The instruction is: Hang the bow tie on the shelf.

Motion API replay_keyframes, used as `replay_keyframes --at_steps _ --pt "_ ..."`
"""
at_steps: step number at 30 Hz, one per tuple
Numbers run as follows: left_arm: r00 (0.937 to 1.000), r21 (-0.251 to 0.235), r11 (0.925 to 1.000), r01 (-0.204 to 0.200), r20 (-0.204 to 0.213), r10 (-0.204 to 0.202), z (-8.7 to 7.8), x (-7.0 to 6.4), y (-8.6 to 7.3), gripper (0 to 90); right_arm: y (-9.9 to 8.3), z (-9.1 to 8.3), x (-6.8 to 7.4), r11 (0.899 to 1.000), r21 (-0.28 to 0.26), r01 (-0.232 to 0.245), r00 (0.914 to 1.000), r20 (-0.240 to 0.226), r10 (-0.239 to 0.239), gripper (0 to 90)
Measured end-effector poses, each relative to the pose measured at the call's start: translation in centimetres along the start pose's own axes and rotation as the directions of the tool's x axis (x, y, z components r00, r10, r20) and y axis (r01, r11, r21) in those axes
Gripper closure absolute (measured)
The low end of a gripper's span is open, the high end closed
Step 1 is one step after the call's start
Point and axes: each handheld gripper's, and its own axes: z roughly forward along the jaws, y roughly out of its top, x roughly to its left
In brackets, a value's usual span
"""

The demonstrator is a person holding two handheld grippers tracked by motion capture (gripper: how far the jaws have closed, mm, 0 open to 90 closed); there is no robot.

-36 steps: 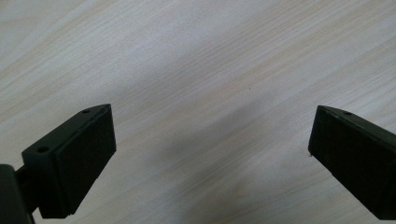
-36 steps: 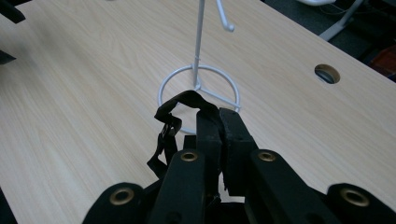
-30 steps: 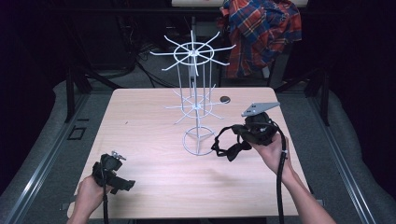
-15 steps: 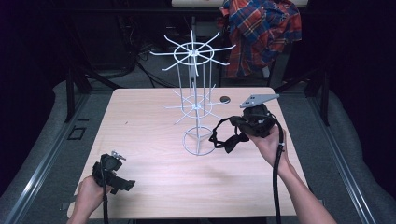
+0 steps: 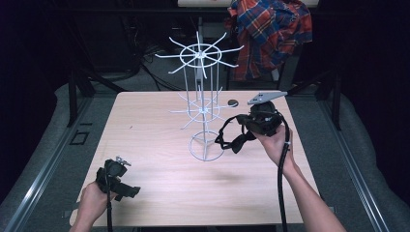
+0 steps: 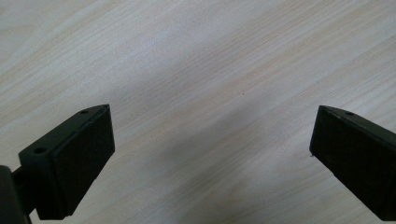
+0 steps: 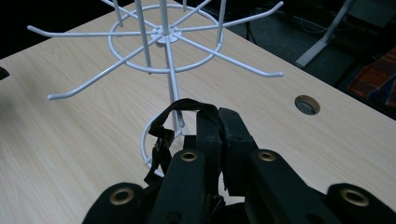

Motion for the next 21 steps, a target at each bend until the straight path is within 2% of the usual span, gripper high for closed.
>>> replay_keyframes --at_steps 8,21 --pt "1.0000 0.001 1.0000 0.002 0.001 -0.002 0.0 0.0 0.0 0.0 -0.4 1.7 0.0 1.000 0.015 -0.026 0.9996 -0.014 0.026 87.6" --pt "1.0000 0.000 1.0000 -0.002 -0.002 0.002 0.0 0.0 0.0 0.0 -1.0 2.7 -0.1 0.999 0.038 -0.037 0.9990 -0.024 0.038 87.5"
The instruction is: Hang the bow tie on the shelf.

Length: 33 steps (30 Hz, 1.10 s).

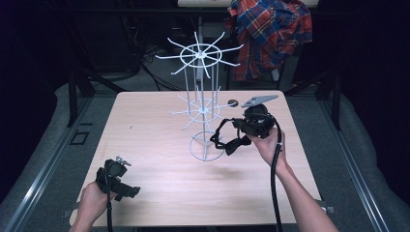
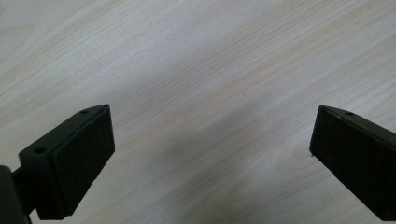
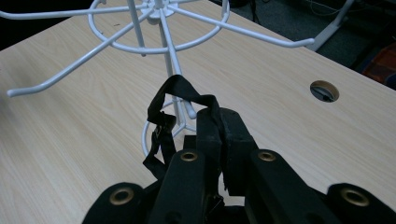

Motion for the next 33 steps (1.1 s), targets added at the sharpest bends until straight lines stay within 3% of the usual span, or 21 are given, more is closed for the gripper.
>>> replay_keyframes --at_steps 23,31,33 --pt "0.9999 0.003 0.9999 -0.017 0.002 0.017 0.3 -0.2 0.5 0.0 -1.3 2.8 0.4 0.997 0.074 -0.011 0.9996 -0.026 0.012 86.3" --pt "0.9999 0.001 0.9999 -0.015 0.003 0.015 0.1 -0.3 0.4 0.0 -1.6 2.5 0.2 0.996 0.078 -0.031 0.9988 -0.034 0.034 74.8" --pt "0.9999 0.002 0.9999 -0.014 0.002 0.014 0.1 -0.2 0.4 0.0 -1.7 2.1 0.1 0.996 0.086 -0.037 0.9984 -0.039 0.041 67.6"
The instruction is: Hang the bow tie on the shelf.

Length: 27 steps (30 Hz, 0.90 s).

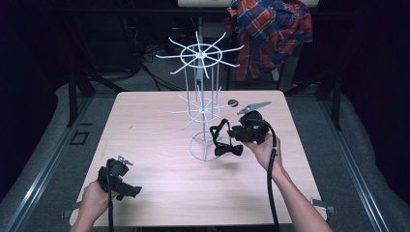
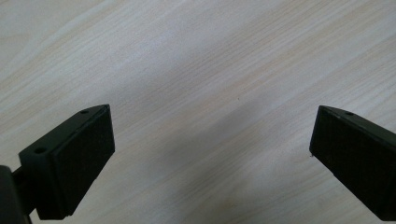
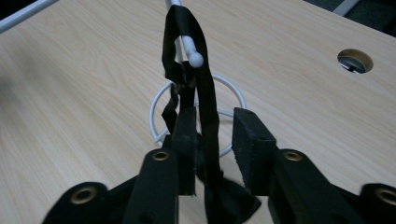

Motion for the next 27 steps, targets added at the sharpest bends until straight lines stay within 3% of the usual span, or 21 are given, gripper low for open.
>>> replay_keyframes --at_steps 12,15,19,27 --pt "1.0000 -0.002 1.0000 -0.001 -0.001 0.001 0.0 -0.1 0.0 0.0 -0.7 -1.8 0.3 1.000 0.012 0.007 0.9997 -0.024 -0.007 45.0" --pt "1.0000 0.000 1.0000 0.000 0.001 0.000 0.0 -0.1 0.0 0.0 -1.0 -2.3 0.5 0.998 0.058 0.022 0.9994 -0.029 -0.021 32.4" --pt "1.0000 0.000 1.0000 -0.001 0.000 0.001 -0.1 -0.1 0.0 0.0 -1.4 -2.8 0.6 0.996 0.081 0.031 0.9989 -0.038 -0.028 22.5" --pt "1.0000 0.000 1.0000 -0.001 0.001 0.001 -0.1 -0.1 0.0 0.0 -2.5 -3.9 0.8 0.991 0.123 0.056 0.9978 -0.043 -0.051 14.5"
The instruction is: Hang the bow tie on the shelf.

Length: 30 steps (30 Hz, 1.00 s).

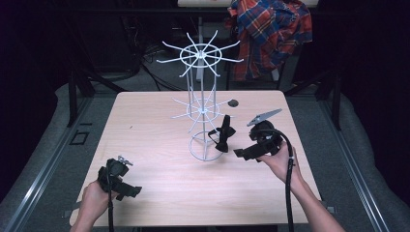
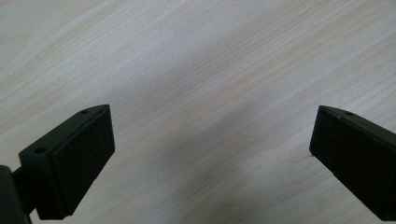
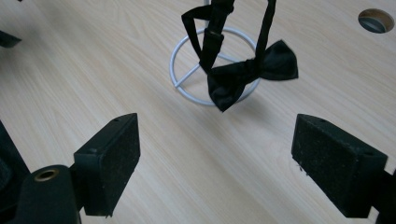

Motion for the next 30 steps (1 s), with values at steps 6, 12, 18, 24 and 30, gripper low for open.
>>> replay_keyframes --at_steps 6,12,18,24,30 --pt "1.0000 0.001 1.0000 -0.003 0.000 0.003 0.0 0.0 0.0 0.0 -1.2 -0.5 0.4 1.000 0.030 0.007 1.0000 -0.004 -0.007 9.7" --pt "1.0000 -0.001 1.0000 -0.004 -0.002 0.004 0.0 -0.1 0.0 0.0 -2.4 -1.0 0.6 0.997 0.068 0.025 0.9997 -0.007 -0.024 6.0" --pt "1.0000 0.004 1.0000 -0.005 0.001 0.005 0.0 -0.1 0.1 0.0 -4.2 -1.2 0.9 0.993 0.112 0.028 0.9996 -0.005 -0.028 4.0" --pt "1.0000 0.007 1.0000 -0.006 -0.001 0.006 0.0 -0.1 0.1 0.0 -6.1 -0.7 1.2 0.987 0.160 0.032 0.9995 0.001 -0.033 2.3" --pt "1.0000 0.013 0.9999 -0.005 -0.001 0.005 0.1 -0.1 0.0 0.0 -8.7 -0.1 0.8 0.977 0.214 0.020 0.9997 0.007 -0.022 0.0"
